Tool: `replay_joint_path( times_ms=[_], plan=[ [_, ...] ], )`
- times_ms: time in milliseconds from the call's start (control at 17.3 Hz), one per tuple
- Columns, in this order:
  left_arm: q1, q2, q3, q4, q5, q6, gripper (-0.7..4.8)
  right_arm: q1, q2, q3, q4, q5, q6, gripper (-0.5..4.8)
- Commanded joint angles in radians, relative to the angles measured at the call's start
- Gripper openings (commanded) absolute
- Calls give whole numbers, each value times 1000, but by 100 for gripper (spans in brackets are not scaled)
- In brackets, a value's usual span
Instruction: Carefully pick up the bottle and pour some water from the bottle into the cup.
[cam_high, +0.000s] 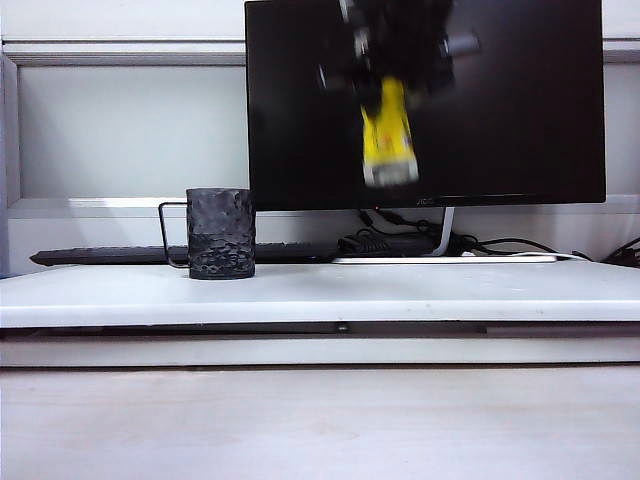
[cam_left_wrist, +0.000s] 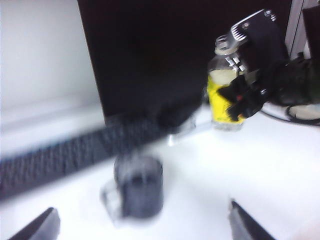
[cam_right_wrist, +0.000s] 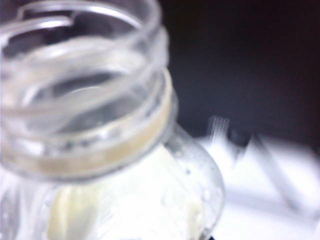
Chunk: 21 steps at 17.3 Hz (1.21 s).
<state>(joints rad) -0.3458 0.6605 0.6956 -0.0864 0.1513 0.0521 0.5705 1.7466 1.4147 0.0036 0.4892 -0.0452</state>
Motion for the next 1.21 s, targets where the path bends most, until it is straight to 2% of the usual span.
replay_joint_path(
  times_ms=[58, 173, 347, 694, 752, 1214],
  plan=[
    [-1, -2, -4, -72, -35, 0, 479, 0, -6, -99, 22, 7, 153, 197],
    [-1, -2, -6, -73, -35, 0, 479, 0, -6, -153, 35, 7, 154, 197],
    [-1, -2, -26, -75, -35, 0, 479, 0, -5, -253, 161, 6, 171, 197],
    [-1, -2, -74, -52, -30, 0, 479, -1, -4, -328, 192, 1, 209, 195],
    [-1, -2, -76, -45, -14, 0, 479, -1, -4, -340, 206, -7, 210, 165],
    [-1, -6, -76, -32, -7, -8, 479, 0, 8, -378, 210, -21, 236, 166]
  ],
)
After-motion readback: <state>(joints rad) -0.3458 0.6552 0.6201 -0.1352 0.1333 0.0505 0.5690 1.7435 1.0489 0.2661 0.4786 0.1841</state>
